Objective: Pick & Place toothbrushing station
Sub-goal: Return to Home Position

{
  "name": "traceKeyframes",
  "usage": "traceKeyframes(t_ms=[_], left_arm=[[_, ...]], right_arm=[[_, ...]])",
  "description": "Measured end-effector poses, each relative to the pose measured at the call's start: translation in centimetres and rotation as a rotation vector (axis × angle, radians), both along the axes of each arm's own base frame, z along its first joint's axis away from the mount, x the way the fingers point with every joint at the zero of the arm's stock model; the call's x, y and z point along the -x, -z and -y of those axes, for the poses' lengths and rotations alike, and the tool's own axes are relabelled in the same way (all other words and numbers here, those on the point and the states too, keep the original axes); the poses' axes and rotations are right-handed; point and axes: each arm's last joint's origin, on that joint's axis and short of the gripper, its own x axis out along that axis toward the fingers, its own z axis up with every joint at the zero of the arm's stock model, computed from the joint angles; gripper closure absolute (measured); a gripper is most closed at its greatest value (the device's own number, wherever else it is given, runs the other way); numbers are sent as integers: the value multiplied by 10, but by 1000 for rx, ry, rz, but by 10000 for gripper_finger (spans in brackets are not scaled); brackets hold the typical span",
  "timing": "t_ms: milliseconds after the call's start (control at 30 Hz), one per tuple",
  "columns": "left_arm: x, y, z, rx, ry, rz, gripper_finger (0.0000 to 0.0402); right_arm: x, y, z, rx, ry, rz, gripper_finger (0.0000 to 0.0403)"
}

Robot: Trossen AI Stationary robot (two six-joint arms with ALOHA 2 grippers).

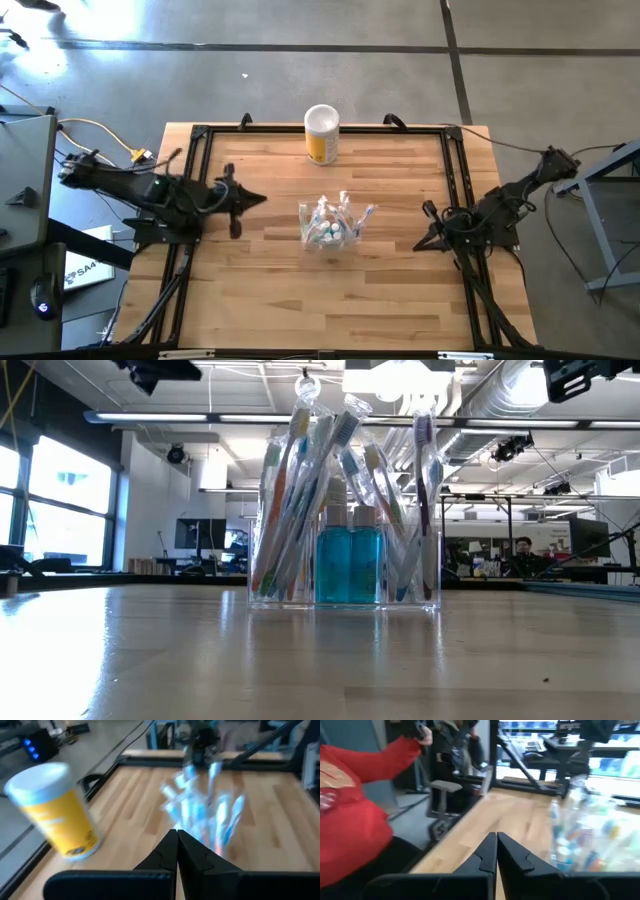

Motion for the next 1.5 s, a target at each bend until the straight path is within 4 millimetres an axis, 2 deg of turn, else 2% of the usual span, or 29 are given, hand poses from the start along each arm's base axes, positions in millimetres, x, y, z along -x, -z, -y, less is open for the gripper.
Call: traceKeyframes(t_ms=[167,300,400,500,733,933,1133,1500], left_arm=[[33,-5,-16,39,-44,14,401],[48,-1,-19,56,-40,55,401],[57,13,-21,54,-39,63,401],[64,29,-23,58,-39,80,401],[77,62,-26,86,-38,165,401],[84,79,-27,112,7,251,401],[79,103,-25,119,51,241,401],[66,135,-19,127,124,234,401]], right_arm=[[5,-2,16,-1,86,19,400],[10,-2,24,-36,74,20,399],[12,1,27,-47,88,35,400],[10,12,29,-18,105,43,400],[8,27,36,-37,74,166,400],[3,39,43,-58,108,172,399],[0,70,50,-89,105,266,399],[-2,72,57,-129,103,226,399]])
